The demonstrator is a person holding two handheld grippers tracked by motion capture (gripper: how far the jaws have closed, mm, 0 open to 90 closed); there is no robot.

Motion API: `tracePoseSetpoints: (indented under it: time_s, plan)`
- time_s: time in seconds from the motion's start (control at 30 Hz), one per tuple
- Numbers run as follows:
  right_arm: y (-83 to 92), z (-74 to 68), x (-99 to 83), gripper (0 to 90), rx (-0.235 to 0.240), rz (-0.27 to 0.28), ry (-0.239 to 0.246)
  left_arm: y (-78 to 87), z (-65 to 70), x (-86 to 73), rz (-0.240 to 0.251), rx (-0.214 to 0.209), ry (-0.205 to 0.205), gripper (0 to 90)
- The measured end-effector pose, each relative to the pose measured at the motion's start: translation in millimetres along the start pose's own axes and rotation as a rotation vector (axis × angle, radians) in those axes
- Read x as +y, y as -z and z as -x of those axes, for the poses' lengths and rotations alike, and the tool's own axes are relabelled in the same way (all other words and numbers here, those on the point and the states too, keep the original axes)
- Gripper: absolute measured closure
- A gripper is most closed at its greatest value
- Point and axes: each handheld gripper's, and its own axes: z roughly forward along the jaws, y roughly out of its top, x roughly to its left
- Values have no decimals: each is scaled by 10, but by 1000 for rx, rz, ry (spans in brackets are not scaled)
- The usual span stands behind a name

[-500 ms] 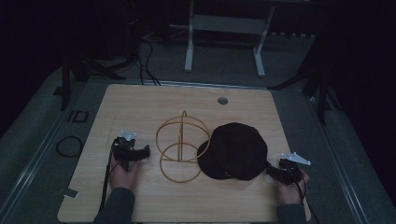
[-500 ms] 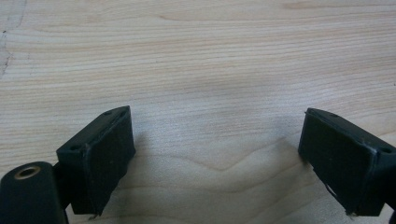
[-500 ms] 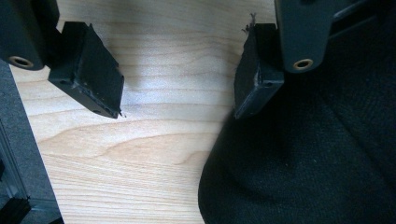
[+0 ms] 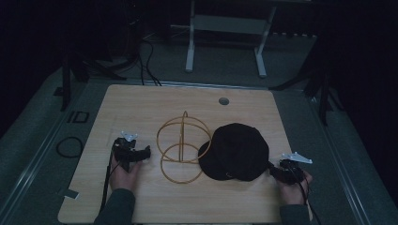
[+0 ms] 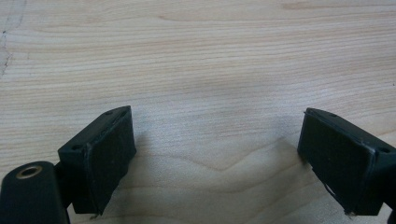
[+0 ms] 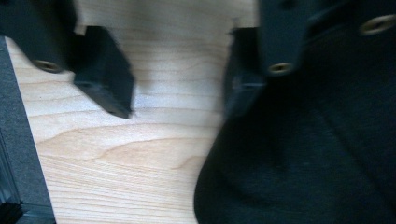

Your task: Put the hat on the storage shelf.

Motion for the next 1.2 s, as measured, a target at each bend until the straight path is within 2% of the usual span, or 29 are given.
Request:
tracePoseSetpoints:
  time_s: [0.03, 0.07, 0.13, 0.4, 0.63, 0.9, 1.03, 1.2]
  plan:
    - [9, -19, 16, 474, -12, -8, 22, 0, 0, 0, 0, 0, 0, 107]
    - [30, -60, 48, 492, -28, -19, 64, 0, 1, 0, 0, 0, 0, 107]
    - [59, -90, 80, 509, -52, -20, 95, 0, 1, 0, 0, 0, 0, 109]
    - [167, -130, 194, 515, -63, 24, 127, 2, 5, 0, 0, 0, -1, 111]
    - [217, -152, 331, 485, -73, 52, 150, 2, 8, 0, 1, -1, -2, 114]
    - [234, -252, 596, 466, -57, 64, 219, 1, 11, 0, 2, -1, 0, 115]
    - [247, -259, 732, 464, -40, 78, 233, 1, 13, 0, 1, 0, 0, 114]
    - [266, -234, 905, 465, 15, 94, 237, 0, 15, 0, 3, 0, 2, 115]
